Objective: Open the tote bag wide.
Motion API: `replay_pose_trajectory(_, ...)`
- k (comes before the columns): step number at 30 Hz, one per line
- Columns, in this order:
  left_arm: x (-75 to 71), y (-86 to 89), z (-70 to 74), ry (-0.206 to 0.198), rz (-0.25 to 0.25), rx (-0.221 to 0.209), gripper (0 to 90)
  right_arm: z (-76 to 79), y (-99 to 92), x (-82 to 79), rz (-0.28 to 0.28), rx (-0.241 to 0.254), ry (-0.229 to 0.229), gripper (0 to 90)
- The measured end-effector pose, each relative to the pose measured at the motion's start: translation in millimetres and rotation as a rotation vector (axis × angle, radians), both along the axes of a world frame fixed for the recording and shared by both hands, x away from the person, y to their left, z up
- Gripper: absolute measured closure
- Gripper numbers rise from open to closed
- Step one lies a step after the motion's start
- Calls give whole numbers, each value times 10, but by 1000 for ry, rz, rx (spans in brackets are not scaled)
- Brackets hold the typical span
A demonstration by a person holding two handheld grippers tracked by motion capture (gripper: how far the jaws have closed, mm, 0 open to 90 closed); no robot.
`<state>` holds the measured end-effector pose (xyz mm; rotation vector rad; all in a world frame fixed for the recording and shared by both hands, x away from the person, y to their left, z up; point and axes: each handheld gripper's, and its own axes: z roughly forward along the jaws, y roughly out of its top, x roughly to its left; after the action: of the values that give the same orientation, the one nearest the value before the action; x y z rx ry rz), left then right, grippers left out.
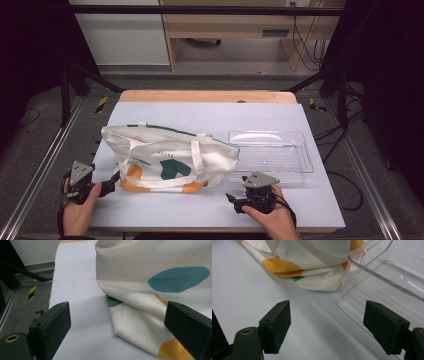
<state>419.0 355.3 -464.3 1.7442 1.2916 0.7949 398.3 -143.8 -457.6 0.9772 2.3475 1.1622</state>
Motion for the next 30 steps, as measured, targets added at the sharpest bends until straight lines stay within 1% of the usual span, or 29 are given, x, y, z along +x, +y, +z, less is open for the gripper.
replay_pose_trajectory(1, 0, 0, 0, 0, 0, 0, 65, 2, -4, -8, -1, -1, -1, 236)
replay_pose_trajectory(2, -3, -4, 10, -6, -4, -17, 64, 9, -11, -19, -3, -2, -7, 245)
replay_pose_trajectory(5, -19, -18, 33, -9, -19, -15, 63, 55, -39, -65, -9, 17, -34, 269)
replay_pose_trajectory(7, -44, -33, 65, -23, -25, -11, 62, 90, -60, -90, -7, 43, -54, 282)
replay_pose_trajectory(11, -109, -41, 148, -66, -43, -64, 62, 157, -86, -136, -9, 73, -78, 286)
replay_pose_trajectory(12, -126, -38, 174, -74, -43, -55, 64, 180, -90, -142, -9, 87, -84, 292)
replay_pose_trajectory(14, -141, -29, 236, -91, -46, -51, 66, 252, -94, -147, -9, 83, -97, 299)
replay_pose_trajectory(16, -148, -16, 334, -102, -56, -55, 68, 354, -114, -145, -3, 82, -105, 302)
replay_pose_trajectory(17, -152, -11, 394, -110, -65, -49, 70, 415, -130, -143, 0, 87, -105, 303)
replay_pose_trajectory(19, -153, 0, 526, -120, -82, -33, 73, 549, -163, -148, 20, 85, -135, 308)
replay_pose_trajectory(20, -150, 11, 598, -124, -92, -18, 73, 624, -179, -154, 29, 87, -148, 309)
replay_pose_trajectory(22, -134, 24, 746, -131, -108, -9, 73, 790, -198, -174, 39, 85, -161, 314)
replay_pose_trajectory(23, -120, 32, 824, -141, -119, -2, 73, 877, -200, -183, 40, 82, -171, 315)
replay_pose_trajectory(26, -57, 28, 1037, -153, -153, 6, 74, 1141, -138, -202, 52, 68, -195, 300)
replay_pose_trajectory(27, -30, 23, 1099, -157, -168, 2, 74, 1225, -99, -204, 58, 65, -204, 298)
replay_pose_trajectory(29, 39, 7, 1207, -156, -195, 7, 80, 1368, 9, -183, 88, 63, -208, 275)
replay_pose_trajectory(30, 82, -7, 1254, -152, -208, 9, 83, 1421, 78, -159, 108, 61, -199, 275)
